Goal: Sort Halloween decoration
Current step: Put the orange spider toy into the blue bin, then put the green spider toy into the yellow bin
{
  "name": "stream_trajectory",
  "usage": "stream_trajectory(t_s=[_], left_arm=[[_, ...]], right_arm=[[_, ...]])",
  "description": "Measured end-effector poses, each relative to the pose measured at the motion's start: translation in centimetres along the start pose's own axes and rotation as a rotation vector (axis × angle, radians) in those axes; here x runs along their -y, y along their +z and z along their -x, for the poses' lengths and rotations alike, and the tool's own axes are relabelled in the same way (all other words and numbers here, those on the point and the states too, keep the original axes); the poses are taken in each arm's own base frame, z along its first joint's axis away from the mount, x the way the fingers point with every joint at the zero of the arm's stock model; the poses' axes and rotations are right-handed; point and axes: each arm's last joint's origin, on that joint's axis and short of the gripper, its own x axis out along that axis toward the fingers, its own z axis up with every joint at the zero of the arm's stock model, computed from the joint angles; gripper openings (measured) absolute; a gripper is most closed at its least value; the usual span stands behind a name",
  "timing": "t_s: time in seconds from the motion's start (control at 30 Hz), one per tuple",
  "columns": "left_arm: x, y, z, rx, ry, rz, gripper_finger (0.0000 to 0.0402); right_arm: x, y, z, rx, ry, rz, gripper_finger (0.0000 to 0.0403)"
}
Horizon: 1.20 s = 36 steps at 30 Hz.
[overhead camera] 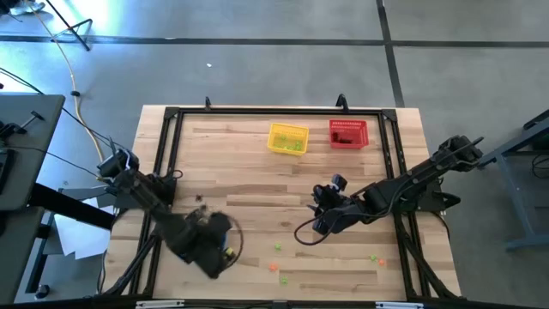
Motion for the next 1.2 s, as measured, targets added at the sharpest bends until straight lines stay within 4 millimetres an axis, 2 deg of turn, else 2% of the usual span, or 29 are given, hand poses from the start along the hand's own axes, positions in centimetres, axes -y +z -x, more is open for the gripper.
stream_trajectory(t_s=[0.13, 0.3, 0.4, 0.57, 0.97, 1.07, 1.2], left_arm=[[0.4, -2.4, -0.7, -0.044, 0.08, 0.051, 0.0], [1.6, -4.4, -3.0, -0.146, 0.166, 0.033, 0.0], [2.1, -5.1, -4.3, -0.174, 0.217, 0.015, 0.0001], [2.4, -5.5, -5.4, -0.178, 0.25, -0.014, 0.0003], [2.5, -5.2, -5.3, -0.184, 0.251, -0.056, 0.008], [2.9, -4.4, -4.2, -0.149, 0.23, -0.09, 0.0092], [4.0, -2.6, -1.5, -0.028, 0.163, -0.149, 0.0094]], right_arm=[[0.0, 0.1, 0.0, 0.008, 0.001, -0.004, 0.0174], [-0.1, 0.2, 0.0, 0.024, 0.0, -0.012, 0.0174], [-0.1, 0.2, 0.0, 0.026, 0.001, -0.013, 0.0174], [-0.1, 0.2, 0.0, 0.026, 0.002, -0.016, 0.0174], [-0.2, 0.1, 0.0, 0.001, 0.029, -0.053, 0.0174], [-0.5, -0.2, 0.1, -0.073, 0.112, -0.101, 0.0174], [-1.7, -1.3, 1.1, -0.191, 0.227, -0.167, 0.0174]])
